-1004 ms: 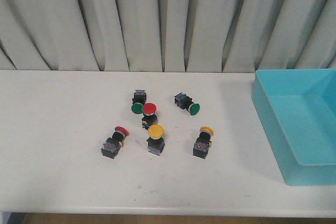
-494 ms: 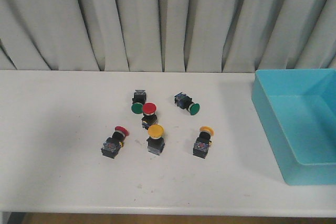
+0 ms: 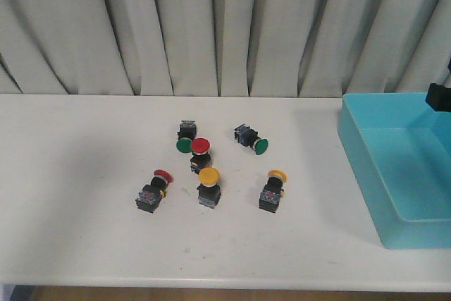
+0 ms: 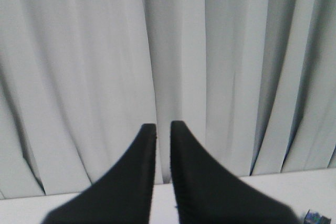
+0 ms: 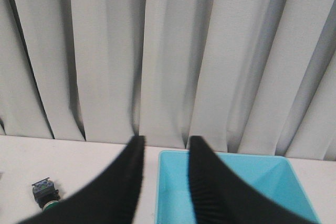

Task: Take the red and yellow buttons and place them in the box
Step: 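Lower the left gripper onto the red-capped button and close it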

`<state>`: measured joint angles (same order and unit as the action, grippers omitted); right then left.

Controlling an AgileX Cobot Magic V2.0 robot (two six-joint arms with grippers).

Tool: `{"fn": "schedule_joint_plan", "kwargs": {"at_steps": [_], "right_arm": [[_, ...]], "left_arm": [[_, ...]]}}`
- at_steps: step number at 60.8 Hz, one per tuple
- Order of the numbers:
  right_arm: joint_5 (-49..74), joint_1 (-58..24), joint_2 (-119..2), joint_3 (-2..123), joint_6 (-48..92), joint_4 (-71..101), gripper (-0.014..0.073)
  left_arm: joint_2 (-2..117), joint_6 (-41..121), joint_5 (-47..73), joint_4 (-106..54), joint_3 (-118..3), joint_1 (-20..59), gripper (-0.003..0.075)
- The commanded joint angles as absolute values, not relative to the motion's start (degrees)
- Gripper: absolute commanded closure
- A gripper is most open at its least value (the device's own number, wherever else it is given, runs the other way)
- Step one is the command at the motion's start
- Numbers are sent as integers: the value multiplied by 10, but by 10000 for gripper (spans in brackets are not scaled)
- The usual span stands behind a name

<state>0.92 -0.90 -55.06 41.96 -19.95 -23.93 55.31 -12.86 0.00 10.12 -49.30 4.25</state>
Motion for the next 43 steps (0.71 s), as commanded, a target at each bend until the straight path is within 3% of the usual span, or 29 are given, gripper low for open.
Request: {"fn": "schedule_joint_plan", "kwargs": {"at_steps": [1,8,14,18,27,43], "right_arm": [[-30,-8,-545,441,-194,-254,153],[-30,-8,-547,440,-194,-253,-26],[-17,-8,-547,440,-206,-243,-85],[7,-8,-547,440,-215,-230,-87],[66,-8,-547,440,-213,-219,-69],[76,-8,-561,440,-213,-187,-31]], "left_arm": [[564,-129,-23,106,-529,46,461],[599,-129,22,102,-564,62,225],[636,-135,49,101,-600,88,77],[665,-135,68,97,-630,114,29],[755,-135,136,92,-721,176,31],[978,-134,265,34,-933,250,102]]}}
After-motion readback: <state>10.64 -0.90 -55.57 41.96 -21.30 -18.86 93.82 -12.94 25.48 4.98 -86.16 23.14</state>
